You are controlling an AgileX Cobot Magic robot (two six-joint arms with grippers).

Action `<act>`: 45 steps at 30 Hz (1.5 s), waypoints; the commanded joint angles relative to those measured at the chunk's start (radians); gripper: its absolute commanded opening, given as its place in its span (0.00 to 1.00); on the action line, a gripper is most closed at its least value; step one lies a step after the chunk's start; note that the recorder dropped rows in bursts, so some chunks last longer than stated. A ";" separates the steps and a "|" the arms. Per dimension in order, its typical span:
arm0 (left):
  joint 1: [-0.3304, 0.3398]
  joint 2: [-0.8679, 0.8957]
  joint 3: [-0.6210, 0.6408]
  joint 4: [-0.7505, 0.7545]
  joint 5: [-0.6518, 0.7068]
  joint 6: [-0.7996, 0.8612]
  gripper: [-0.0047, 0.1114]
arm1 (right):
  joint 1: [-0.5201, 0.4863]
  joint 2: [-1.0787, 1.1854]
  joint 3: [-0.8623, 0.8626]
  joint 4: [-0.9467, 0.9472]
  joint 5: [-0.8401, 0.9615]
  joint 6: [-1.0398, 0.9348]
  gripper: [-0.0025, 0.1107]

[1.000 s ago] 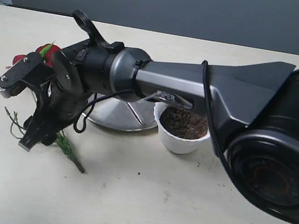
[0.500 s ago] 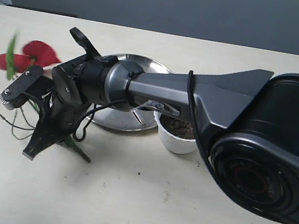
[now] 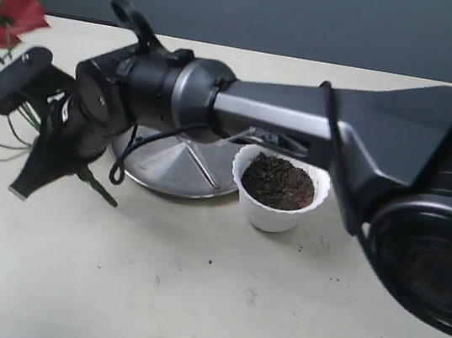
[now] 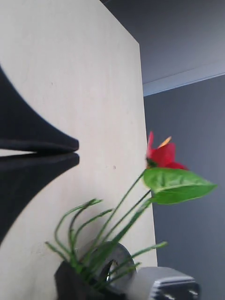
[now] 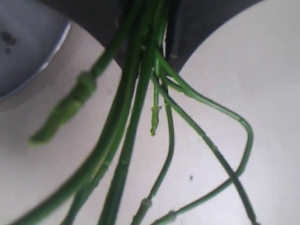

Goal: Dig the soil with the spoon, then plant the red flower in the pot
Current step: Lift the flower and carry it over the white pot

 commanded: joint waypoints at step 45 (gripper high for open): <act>-0.006 -0.005 -0.004 0.002 -0.005 -0.004 0.04 | -0.571 -0.346 1.240 -0.453 -1.768 0.437 0.02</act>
